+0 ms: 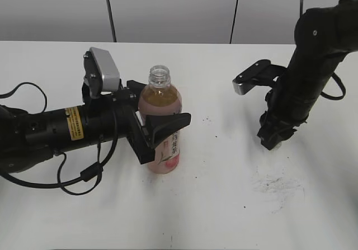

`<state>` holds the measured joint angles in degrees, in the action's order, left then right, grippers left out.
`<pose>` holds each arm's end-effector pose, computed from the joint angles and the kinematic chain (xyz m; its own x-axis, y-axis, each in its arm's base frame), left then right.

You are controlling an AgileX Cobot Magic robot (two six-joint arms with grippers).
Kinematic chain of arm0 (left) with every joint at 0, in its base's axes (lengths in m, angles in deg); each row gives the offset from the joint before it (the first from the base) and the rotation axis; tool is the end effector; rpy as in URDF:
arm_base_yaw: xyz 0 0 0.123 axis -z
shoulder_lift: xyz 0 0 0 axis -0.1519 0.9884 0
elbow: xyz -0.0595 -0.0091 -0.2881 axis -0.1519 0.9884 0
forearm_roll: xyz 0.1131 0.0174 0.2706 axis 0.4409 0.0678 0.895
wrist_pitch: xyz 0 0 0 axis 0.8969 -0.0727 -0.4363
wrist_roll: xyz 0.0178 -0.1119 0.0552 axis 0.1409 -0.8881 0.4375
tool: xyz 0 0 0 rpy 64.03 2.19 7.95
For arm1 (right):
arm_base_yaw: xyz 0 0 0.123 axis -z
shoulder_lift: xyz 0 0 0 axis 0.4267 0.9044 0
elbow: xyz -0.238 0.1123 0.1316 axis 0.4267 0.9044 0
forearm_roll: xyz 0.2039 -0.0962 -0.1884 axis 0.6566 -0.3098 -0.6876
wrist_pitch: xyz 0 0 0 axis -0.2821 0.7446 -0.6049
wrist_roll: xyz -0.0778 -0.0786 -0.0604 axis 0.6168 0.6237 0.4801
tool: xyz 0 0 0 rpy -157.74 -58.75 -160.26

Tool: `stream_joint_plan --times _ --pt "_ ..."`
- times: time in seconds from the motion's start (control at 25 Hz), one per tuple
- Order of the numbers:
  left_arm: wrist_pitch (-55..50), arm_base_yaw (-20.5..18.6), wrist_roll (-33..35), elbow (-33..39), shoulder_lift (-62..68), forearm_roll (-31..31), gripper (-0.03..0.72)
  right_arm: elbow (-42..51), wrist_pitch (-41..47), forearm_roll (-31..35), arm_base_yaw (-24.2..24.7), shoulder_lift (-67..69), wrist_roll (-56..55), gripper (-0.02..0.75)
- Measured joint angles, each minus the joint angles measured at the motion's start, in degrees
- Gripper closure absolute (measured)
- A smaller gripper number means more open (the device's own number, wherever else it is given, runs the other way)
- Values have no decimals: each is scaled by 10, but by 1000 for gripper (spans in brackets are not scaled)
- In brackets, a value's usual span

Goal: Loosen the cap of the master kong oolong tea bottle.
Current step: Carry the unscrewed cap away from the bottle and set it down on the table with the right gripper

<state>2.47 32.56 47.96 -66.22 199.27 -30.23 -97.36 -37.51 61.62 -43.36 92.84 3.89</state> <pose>0.2953 -0.2257 0.0926 -0.0475 0.1010 -0.9937 0.9269 0.3753 -0.0061 0.3739 0.1308 0.0841 -0.6495 -0.7516 -0.1154 -0.7571 0.6533 0.0060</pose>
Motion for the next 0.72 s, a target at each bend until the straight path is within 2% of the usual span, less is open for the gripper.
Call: stream_joint_plan --times 0.28,0.4,0.52,0.6,0.72 --pt "0 0 0 0 0 0 243 1 -9 5 0 54 -21 451" --pt "0 0 0 0 0 0 243 1 -10 22 0 57 -25 348" --pt "0 0 0 0 0 0 243 1 -10 30 0 57 -53 178" --pt "0 0 0 0 0 0 243 1 -10 31 0 53 -83 139" --pt "0 0 0 0 0 0 243 1 -9 31 0 29 -129 142"
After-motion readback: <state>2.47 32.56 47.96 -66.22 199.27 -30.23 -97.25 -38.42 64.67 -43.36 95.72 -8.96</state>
